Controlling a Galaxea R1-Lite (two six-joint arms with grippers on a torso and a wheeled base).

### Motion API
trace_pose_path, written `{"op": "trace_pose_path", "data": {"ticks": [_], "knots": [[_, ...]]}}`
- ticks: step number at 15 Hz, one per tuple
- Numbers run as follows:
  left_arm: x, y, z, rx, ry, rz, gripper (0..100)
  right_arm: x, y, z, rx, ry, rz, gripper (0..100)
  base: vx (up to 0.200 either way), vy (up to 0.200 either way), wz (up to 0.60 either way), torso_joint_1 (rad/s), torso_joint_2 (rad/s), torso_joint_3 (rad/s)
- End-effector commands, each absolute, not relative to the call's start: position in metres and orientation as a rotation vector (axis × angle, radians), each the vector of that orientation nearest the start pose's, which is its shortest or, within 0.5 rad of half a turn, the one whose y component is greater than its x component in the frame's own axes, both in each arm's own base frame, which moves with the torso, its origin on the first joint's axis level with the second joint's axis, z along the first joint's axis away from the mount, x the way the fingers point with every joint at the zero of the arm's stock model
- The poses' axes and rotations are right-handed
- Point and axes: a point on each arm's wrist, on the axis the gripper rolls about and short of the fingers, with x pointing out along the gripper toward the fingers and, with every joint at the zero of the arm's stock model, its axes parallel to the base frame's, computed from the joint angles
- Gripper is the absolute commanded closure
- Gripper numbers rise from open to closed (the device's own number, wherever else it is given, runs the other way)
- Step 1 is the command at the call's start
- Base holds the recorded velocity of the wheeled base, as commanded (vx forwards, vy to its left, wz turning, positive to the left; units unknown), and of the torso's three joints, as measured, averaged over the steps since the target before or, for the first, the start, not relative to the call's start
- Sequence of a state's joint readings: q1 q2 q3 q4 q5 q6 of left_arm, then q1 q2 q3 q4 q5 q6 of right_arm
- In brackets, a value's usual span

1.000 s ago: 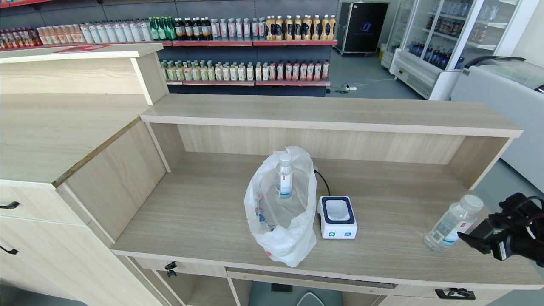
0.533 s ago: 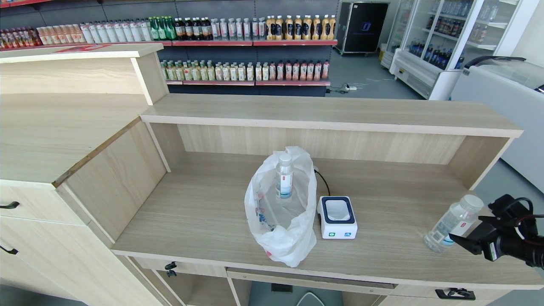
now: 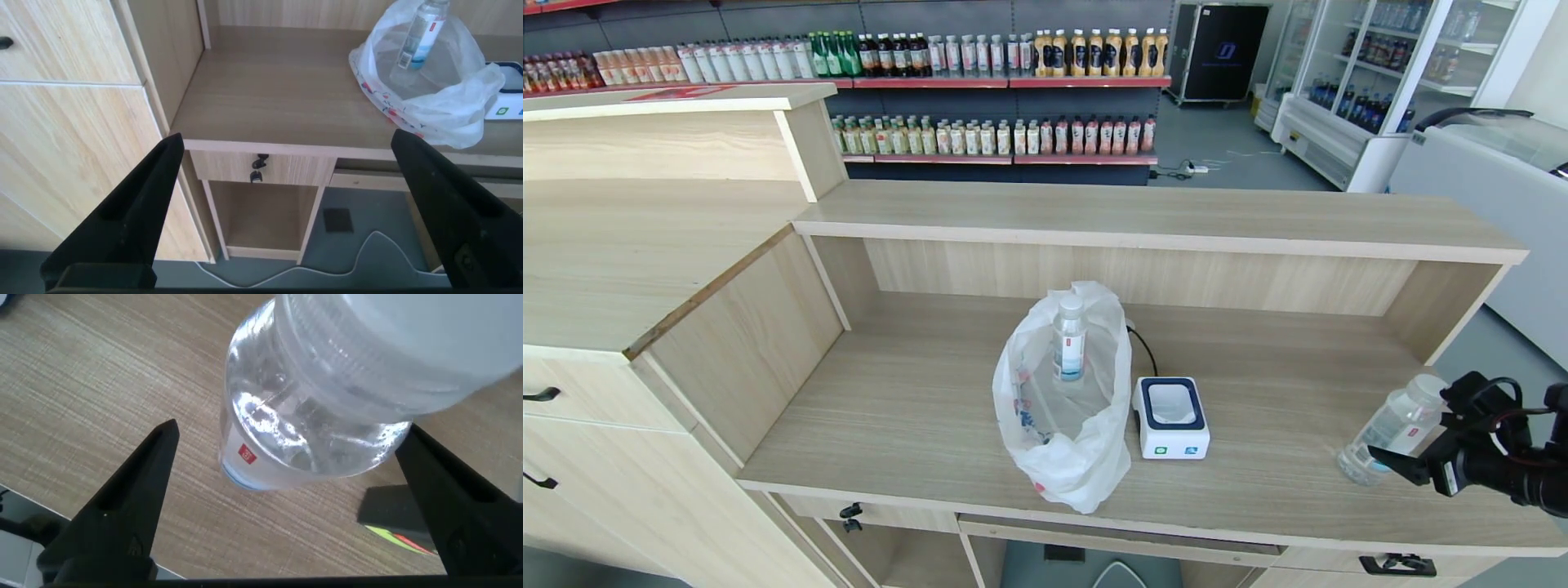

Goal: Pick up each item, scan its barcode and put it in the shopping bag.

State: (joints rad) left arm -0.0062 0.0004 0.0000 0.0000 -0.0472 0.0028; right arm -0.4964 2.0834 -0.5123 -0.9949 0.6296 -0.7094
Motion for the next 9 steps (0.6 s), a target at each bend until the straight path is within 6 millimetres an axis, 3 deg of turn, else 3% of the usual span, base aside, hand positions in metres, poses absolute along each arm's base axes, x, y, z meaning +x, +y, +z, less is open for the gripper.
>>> {"op": "trace_pose_path", "data": {"ticks": [1,9], "knots": [[-0.023,-0.001,0.076,0.003,0.001,-0.054,0,0.280,-0.131,0.029,-0.392,0.407,0.307,0,0.000,0.000,0.00,0.000,0.00,0.000],[-0.023,-0.001,0.076,0.003,0.001,-0.054,0,0.297,-0.118,0.024,-0.357,0.363,0.333,0,0.000,0.000,0.00,0.000,0.00,0.000]]}}
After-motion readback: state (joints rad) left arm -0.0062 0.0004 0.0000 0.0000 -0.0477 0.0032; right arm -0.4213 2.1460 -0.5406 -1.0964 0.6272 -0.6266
